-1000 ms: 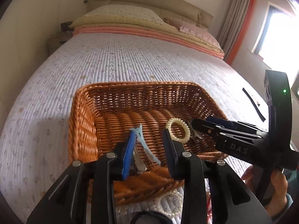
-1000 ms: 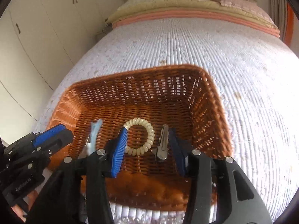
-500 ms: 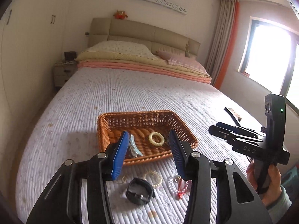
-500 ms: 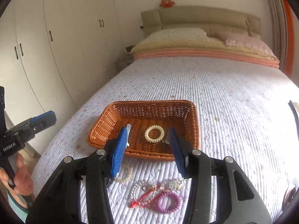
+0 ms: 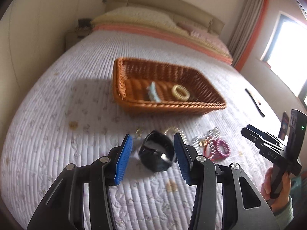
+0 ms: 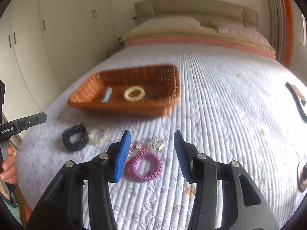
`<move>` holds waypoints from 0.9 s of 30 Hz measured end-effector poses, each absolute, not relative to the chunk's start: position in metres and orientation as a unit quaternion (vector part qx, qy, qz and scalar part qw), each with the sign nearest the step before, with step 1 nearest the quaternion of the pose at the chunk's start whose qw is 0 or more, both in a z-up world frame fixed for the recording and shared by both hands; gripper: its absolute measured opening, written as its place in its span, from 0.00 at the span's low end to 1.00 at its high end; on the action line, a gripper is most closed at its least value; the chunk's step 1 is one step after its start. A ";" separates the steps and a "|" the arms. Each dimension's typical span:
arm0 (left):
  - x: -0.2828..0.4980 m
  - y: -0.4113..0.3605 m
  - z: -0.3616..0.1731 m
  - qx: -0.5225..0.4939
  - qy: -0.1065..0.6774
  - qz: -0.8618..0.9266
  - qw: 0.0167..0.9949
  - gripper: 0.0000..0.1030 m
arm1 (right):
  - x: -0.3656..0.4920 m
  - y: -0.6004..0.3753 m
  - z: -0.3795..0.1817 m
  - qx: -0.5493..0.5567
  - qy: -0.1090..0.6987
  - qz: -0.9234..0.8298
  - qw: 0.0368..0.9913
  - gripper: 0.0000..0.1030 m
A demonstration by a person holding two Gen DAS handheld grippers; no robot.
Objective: Organize jewelry
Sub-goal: 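Grasp the black watch with the left tool while the right tool grasps the purple coil tie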
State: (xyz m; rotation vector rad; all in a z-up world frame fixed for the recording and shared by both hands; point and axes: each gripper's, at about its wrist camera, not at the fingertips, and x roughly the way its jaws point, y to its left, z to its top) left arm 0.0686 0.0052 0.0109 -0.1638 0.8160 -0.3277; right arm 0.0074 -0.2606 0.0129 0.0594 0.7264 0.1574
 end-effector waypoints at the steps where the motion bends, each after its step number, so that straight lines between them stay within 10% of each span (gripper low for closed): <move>1: 0.078 0.004 0.002 -0.078 0.414 -0.150 0.895 0.42 | 0.010 -0.263 0.006 0.034 0.363 0.075 0.928 0.42; 17: 0.135 0.004 -0.051 -0.120 0.497 -0.169 0.842 0.42 | 0.029 -0.264 -0.047 0.063 0.432 0.080 0.896 0.33; 27: 0.109 0.001 -0.044 -0.107 0.485 -0.182 0.849 0.25 | 0.026 -0.251 -0.052 0.024 0.429 0.078 0.899 0.14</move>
